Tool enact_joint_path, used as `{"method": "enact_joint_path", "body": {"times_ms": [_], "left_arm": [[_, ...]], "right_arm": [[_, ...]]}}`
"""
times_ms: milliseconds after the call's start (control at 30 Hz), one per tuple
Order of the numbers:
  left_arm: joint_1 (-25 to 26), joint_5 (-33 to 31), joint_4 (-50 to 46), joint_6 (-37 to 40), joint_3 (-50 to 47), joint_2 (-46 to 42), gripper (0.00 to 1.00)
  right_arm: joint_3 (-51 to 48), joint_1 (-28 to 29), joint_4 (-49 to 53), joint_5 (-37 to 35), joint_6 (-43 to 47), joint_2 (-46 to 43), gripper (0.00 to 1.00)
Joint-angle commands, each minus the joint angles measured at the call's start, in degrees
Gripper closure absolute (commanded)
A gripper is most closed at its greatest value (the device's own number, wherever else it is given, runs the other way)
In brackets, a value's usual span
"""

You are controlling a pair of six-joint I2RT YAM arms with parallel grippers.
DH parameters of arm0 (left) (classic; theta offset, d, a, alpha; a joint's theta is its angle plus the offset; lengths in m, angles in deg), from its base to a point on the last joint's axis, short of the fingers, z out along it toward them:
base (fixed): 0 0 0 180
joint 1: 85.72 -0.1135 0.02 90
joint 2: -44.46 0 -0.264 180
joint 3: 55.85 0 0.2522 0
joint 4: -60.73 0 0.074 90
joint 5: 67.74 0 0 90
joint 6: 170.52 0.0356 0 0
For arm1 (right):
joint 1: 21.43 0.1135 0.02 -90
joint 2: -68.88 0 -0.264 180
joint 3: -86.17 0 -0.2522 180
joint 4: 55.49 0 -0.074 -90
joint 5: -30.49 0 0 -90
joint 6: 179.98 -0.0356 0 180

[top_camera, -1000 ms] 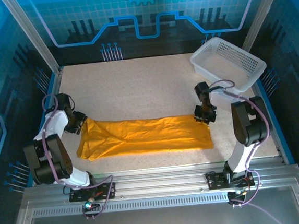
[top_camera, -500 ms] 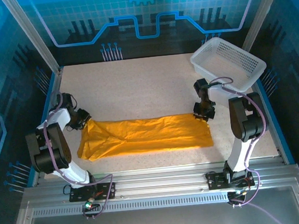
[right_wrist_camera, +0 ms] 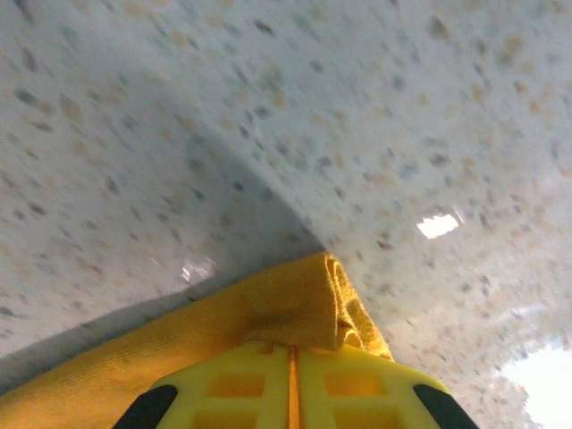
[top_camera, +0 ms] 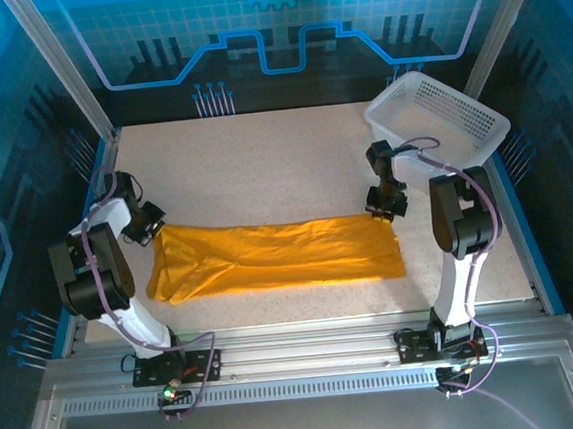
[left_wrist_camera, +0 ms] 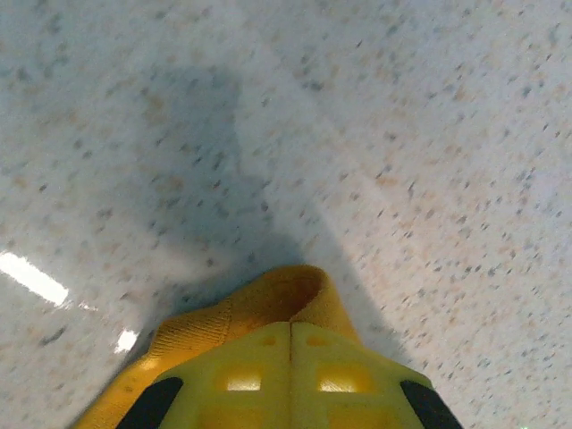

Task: Fold and stack the t-shirts

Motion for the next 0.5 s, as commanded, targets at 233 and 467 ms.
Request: {"method": "enact_joint_path", "body": {"times_ms": [233, 467], "left_arm": [[-0.2, 2.3, -2.1, -0.7, 14.0, 10.8, 1.0], [-0.3, -0.4, -5.3, 1.1, 19.7, 12.6, 0.86]], "right_arm": [[21.2, -3.5, 5.2, 0.9, 1.8, 16.0, 0.95], [33.4, -3.3, 7.3, 5.3, 7.2, 21.5, 0.8]]}}
